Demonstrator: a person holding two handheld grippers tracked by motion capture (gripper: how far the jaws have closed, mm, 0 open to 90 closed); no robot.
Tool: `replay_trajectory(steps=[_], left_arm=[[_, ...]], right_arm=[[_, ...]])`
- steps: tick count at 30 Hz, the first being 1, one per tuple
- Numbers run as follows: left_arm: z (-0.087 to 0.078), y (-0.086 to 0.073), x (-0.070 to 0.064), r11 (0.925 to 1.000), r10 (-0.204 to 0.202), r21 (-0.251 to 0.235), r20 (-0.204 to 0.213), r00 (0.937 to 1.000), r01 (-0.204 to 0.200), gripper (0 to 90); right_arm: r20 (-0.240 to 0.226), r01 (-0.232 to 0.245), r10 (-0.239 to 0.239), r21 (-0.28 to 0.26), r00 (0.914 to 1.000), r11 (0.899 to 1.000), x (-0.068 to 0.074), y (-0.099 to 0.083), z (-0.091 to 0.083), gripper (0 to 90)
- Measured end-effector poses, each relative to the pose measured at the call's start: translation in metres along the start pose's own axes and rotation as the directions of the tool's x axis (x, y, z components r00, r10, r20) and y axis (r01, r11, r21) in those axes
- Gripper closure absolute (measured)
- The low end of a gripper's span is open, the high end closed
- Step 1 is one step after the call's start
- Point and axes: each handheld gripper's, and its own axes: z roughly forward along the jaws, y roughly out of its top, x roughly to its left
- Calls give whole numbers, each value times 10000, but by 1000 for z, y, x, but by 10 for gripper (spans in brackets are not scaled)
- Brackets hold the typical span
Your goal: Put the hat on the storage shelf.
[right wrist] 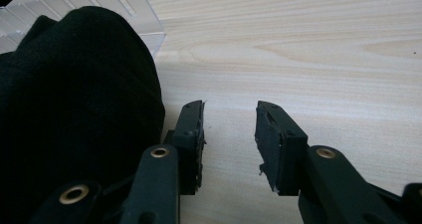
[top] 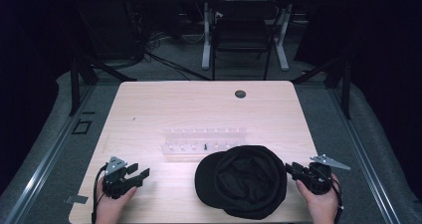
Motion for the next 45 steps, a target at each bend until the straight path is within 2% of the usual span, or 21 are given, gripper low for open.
replay_trajectory(steps=[4,6,9,17,22,30,35,38,41,45], left_arm=[[-1,0,0,10000,-20,8,25,10000,20,461],[-1,0,0,10000,-32,-28,25,10000,33,461],[-1,0,-1,10000,-6,-53,-1,10000,6,460],[-3,0,-1,9999,-55,-101,68,10000,56,460],[-3,0,0,9999,-80,-90,77,9999,81,460],[-3,-1,-2,9999,-82,-88,92,9999,83,460],[-4,-1,-5,9999,-57,-94,171,9998,59,460],[-4,-1,-6,10000,91,-1,222,9997,-91,460],[-4,-2,-7,9999,76,-73,233,9997,-74,460],[-4,-2,-7,9999,59,-96,232,9997,-56,460]], right_arm=[[-16,-113,113,49,9999,9999,-1,-1,1,633],[101,-5,3,241,9999,9997,-1,0,1,633],[-29,-31,31,141,10000,9999,0,-1,3,630],[25,-16,15,338,10000,9994,4,-1,5,613],[117,24,-31,522,9999,9986,7,2,1,614],[152,-205,194,758,9997,9969,9,6,-5,607],[251,-205,181,987,9995,9949,13,14,-9,602],[266,-163,132,1216,9996,9924,17,22,-12,602],[318,81,-137,1697,9994,9855,17,29,-17,597],[162,-317,289,2148,9994,9762,15,38,-21,597]])
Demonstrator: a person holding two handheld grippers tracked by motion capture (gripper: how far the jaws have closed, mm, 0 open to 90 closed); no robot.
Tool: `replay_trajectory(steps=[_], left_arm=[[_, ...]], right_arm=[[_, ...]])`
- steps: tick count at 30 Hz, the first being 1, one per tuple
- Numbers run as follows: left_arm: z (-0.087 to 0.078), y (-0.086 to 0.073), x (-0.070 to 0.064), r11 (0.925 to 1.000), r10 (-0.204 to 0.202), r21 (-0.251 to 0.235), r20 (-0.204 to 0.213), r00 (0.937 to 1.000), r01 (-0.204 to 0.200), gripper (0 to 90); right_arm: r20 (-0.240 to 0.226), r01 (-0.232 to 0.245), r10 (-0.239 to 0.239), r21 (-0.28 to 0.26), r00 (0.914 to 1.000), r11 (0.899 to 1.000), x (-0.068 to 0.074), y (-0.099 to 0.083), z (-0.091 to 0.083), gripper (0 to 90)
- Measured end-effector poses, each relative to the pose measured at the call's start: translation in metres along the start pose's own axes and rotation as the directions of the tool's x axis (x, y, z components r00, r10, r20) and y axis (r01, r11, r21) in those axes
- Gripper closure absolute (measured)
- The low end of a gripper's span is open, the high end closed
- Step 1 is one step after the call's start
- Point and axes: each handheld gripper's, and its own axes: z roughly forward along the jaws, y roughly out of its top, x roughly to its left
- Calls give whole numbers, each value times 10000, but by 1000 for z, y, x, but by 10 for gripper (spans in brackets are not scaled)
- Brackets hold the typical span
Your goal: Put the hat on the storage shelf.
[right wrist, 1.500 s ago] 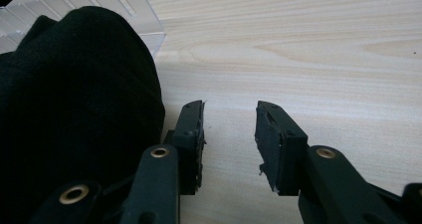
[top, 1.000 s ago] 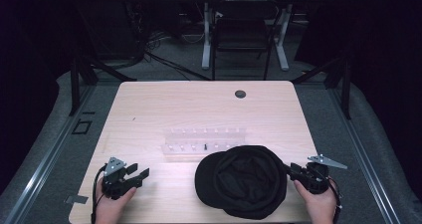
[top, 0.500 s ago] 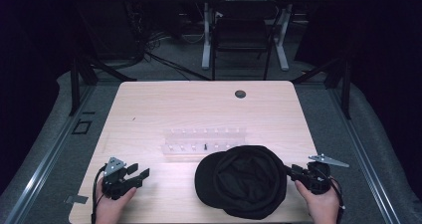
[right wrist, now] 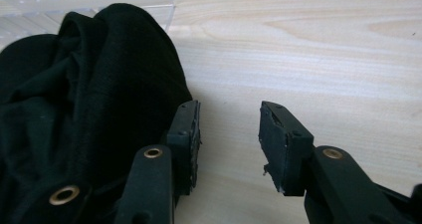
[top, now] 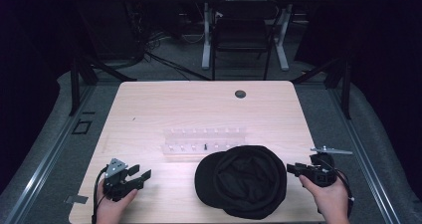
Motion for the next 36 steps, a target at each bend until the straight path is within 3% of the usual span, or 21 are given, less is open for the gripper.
replay_trajectory(steps=[3,5,11,18,26,36], left_arm=[[0,0,-1,10000,-24,19,-11,10000,24,461],[1,0,-1,10000,-34,-7,23,10000,34,460],[1,0,-1,10000,20,76,41,10000,-21,460],[0,0,-1,9998,-28,178,31,10000,27,460],[1,-1,-1,10000,-16,93,55,10000,16,460],[2,-1,-2,9999,-18,105,51,10000,18,460]], right_arm=[[-229,-205,210,220,9995,9995,-1,5,-3,597],[-275,-118,132,487,9995,9987,1,10,-7,598],[-443,24,4,630,9990,9980,7,22,-18,603],[-327,181,-150,960,9994,9952,17,34,-27,606],[20,643,-652,1325,9979,9891,31,42,-33,599],[35,861,-884,1904,9961,9779,41,52,-35,619]])
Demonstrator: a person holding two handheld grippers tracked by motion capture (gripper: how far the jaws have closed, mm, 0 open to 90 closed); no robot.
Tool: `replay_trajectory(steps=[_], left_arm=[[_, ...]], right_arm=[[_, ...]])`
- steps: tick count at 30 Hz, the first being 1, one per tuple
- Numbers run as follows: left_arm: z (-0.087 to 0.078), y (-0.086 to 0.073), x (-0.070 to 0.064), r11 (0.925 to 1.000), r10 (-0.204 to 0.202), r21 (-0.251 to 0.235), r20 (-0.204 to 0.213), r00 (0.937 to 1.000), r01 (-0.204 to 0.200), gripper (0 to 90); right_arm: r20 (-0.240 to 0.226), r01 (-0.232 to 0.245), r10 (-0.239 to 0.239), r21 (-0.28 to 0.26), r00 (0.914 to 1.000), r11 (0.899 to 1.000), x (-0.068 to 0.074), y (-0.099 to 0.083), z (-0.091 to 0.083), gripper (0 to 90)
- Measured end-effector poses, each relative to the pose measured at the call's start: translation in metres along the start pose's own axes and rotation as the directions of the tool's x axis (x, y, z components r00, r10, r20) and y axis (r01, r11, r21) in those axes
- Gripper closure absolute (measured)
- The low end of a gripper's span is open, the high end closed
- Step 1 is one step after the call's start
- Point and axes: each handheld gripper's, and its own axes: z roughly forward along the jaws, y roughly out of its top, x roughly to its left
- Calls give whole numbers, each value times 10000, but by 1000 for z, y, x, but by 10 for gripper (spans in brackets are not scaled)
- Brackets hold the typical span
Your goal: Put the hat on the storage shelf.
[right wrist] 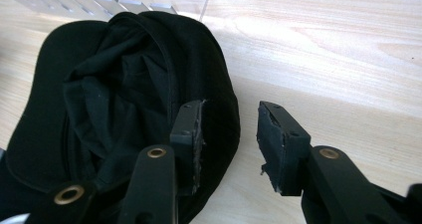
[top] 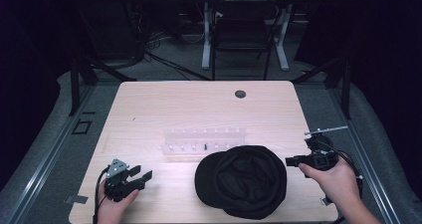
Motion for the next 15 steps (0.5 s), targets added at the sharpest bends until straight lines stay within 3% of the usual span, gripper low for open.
replay_trajectory(steps=[15], left_arm=[[1,0,1,10000,-54,68,27,10000,54,460]], right_arm=[[-10,164,-164,717,9999,9973,14,10,-2,661]])
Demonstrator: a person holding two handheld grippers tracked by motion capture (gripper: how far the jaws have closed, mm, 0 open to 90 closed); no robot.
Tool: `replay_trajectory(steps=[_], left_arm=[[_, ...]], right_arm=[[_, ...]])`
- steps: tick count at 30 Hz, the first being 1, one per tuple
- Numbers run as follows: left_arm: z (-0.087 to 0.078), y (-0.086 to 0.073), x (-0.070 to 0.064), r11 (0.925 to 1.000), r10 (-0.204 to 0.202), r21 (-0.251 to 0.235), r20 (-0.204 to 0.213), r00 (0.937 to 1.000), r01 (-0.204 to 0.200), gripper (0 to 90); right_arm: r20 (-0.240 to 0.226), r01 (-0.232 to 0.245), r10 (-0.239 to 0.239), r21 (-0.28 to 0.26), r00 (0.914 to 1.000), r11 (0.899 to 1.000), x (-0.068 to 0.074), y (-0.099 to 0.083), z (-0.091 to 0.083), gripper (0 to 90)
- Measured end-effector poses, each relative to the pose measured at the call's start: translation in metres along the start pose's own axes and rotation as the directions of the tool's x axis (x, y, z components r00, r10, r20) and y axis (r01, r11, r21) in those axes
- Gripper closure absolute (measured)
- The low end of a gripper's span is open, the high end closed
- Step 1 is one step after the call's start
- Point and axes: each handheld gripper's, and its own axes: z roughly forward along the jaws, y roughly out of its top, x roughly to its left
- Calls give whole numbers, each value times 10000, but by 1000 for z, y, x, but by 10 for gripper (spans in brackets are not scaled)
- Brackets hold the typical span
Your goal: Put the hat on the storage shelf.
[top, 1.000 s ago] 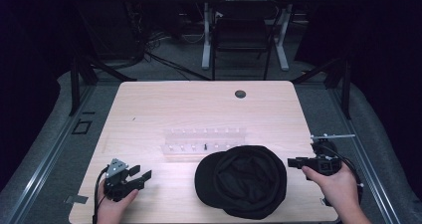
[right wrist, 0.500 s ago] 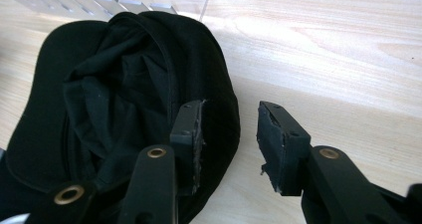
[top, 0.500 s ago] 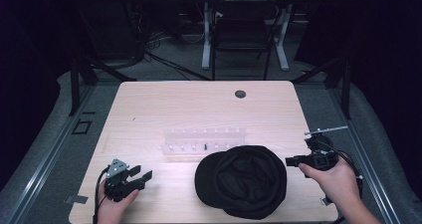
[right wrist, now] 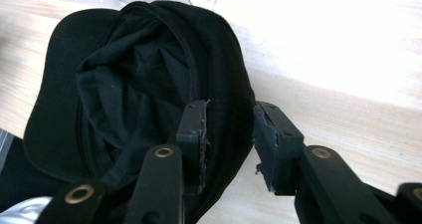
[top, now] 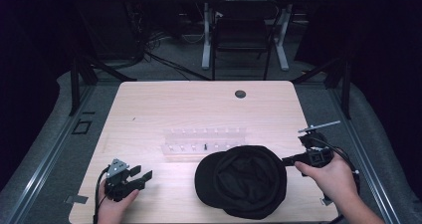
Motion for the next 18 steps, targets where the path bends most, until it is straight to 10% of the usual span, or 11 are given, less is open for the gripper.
replay_trajectory(steps=[18], left_arm=[[1,0,0,10000,-3,7,8,10000,3,460]], right_arm=[[228,-171,144,1231,9996,9922,3,6,14,652]])
